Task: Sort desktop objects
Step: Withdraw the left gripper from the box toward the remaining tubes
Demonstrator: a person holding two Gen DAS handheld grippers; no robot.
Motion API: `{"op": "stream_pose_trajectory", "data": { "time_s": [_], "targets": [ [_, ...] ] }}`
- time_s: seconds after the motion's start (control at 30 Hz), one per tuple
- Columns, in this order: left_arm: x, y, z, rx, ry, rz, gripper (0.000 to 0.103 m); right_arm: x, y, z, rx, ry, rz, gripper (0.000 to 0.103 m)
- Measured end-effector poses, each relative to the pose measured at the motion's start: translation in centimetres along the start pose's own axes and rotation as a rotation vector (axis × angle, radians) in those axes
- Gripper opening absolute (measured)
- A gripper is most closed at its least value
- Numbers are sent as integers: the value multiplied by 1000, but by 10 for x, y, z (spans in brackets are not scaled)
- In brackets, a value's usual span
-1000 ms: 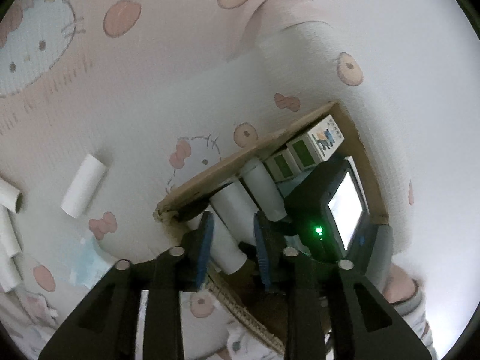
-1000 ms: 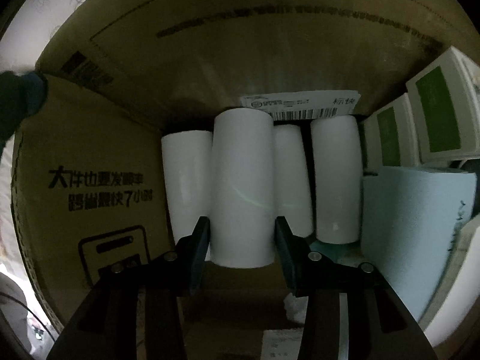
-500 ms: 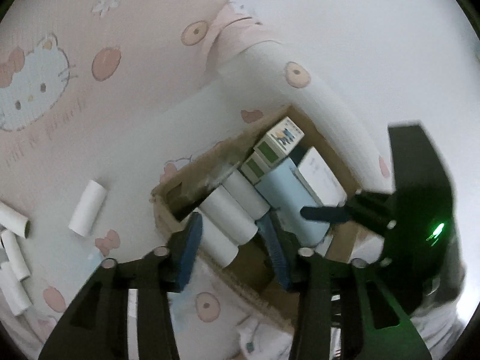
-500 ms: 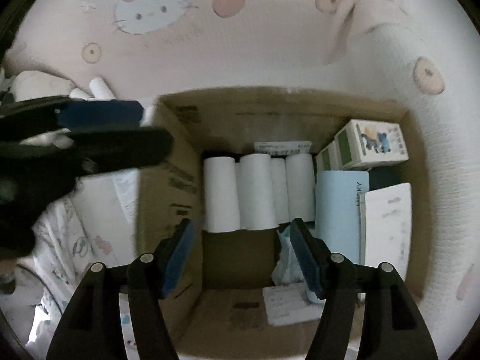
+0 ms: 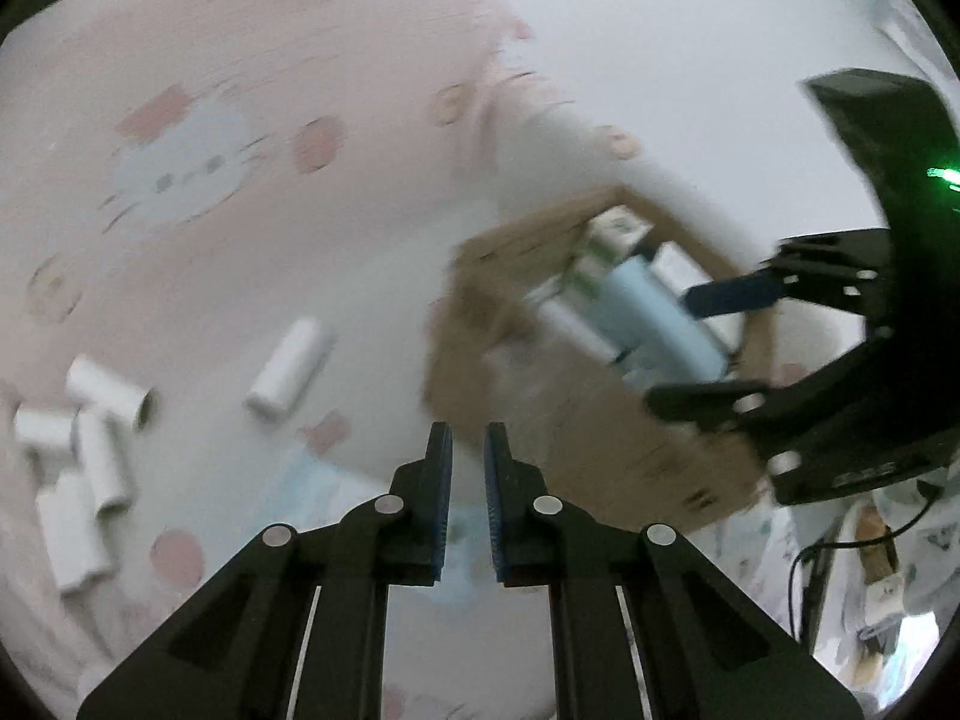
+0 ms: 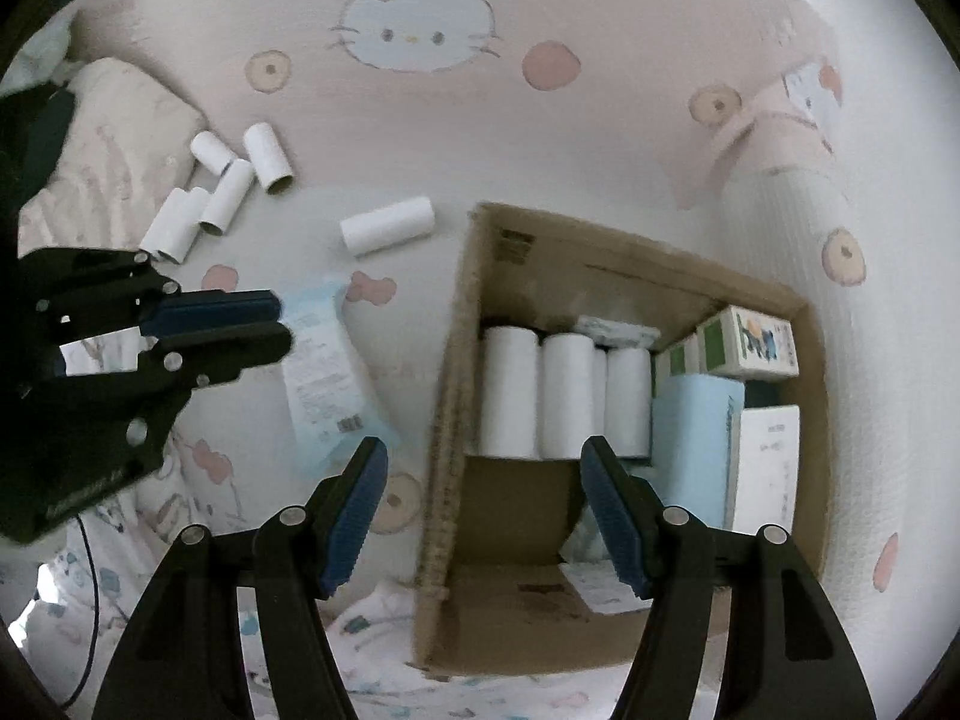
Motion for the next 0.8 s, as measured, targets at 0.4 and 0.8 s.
{"op": "stream_pose_trajectory", "data": {
  "time_s": [0.4,0.8],
  "targets": [
    [-161,51,-51,79,-148,-428,12,-103,-28,9,262,-100,-116,65],
    [-283,106,-21,183,-168,-837,30,-168,-75,83,222,-167,-71,65]
  ]
}}
Point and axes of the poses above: each gripper's, at about its wrist camera, not at the fingertips, and z roughly the way its jaws point, x to its right, y to its underside, the point moved 6 cm from there along z, roughly the way its jaws point
